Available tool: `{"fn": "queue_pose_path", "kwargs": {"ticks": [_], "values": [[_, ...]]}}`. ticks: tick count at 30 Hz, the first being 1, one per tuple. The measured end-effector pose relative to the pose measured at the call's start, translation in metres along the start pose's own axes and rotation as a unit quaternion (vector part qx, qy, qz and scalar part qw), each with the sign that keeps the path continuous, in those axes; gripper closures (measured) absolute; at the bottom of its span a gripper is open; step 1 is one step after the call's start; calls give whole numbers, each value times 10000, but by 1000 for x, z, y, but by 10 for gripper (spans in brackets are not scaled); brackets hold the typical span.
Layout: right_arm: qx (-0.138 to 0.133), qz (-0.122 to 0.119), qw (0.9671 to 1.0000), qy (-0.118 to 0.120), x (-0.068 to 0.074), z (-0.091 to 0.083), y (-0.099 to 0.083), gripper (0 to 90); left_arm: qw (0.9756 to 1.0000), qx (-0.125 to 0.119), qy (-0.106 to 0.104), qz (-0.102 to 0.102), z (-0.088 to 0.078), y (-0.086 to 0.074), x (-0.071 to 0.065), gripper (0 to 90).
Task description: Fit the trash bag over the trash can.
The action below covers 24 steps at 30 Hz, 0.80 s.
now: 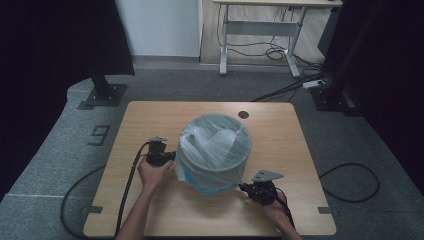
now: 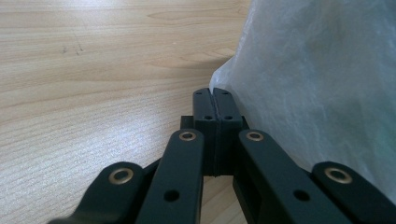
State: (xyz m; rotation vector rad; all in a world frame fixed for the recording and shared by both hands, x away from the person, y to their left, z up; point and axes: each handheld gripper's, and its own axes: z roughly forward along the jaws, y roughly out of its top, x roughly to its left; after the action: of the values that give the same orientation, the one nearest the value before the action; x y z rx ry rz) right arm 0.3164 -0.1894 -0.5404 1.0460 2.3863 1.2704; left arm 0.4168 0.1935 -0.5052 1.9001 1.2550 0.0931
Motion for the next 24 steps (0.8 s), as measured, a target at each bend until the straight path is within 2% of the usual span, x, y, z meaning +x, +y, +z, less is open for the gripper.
{"fn": "queue_pose_path", "kwargs": {"ticks": [8,10,14,17,21,24], "values": [[16,-13,10000,-25,-2,0,-2,879,10000,-2,38,-17,-1,-2,2,898],[19,10,10000,-91,-2,-1,-2,795,9999,-41,114,-7,-4,-2,2,893],[-136,1,9998,-109,-1,-6,-3,627,9995,-240,204,7,-15,-1,4,746],[-337,-1,9993,-182,0,-12,-2,561,9995,-269,135,25,-22,0,7,619],[-609,-27,9977,-299,1,-18,-1,422,9996,-248,24,119,-31,0,9,560],[-788,47,9964,-309,1,-23,1,377,9992,-372,-1,137,-41,0,12,516]]}}
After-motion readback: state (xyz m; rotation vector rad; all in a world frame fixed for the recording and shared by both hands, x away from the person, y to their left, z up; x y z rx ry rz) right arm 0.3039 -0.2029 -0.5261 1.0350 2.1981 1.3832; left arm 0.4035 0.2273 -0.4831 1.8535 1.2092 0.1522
